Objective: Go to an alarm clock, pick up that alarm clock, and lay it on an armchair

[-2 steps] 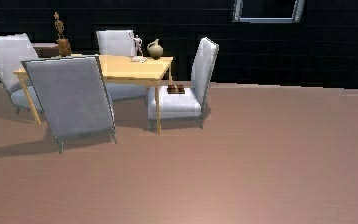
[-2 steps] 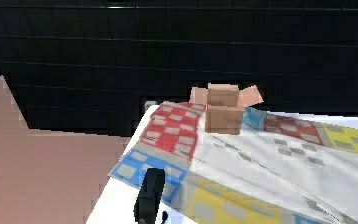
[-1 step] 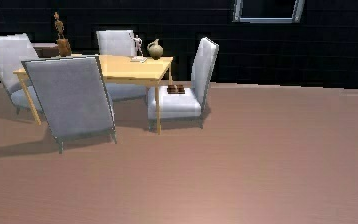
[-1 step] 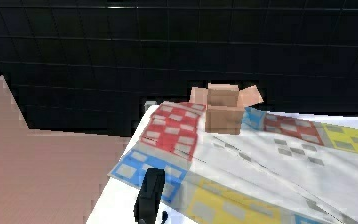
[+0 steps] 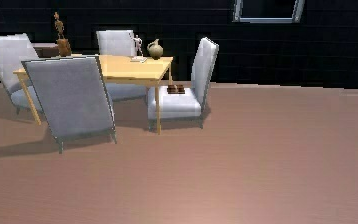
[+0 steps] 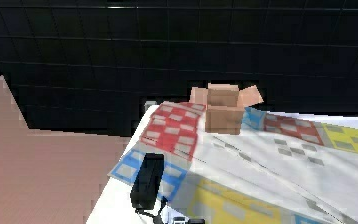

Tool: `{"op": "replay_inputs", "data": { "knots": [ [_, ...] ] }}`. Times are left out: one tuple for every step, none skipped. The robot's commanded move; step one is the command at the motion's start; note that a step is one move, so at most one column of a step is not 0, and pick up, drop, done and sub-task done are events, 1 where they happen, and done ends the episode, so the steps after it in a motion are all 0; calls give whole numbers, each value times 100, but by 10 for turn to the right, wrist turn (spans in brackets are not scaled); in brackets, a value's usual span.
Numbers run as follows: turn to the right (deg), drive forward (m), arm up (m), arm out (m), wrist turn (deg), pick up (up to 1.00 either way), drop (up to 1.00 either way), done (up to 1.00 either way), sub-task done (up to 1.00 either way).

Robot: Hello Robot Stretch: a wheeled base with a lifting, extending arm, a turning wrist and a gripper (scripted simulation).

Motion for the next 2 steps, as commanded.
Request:
{"op": "replay_inputs", "data": {
  "knots": [
    [0,0,40,0,0,0,0,0,0],
    [0,0,0,0,-450,0,0,0,0]
  ]
}}
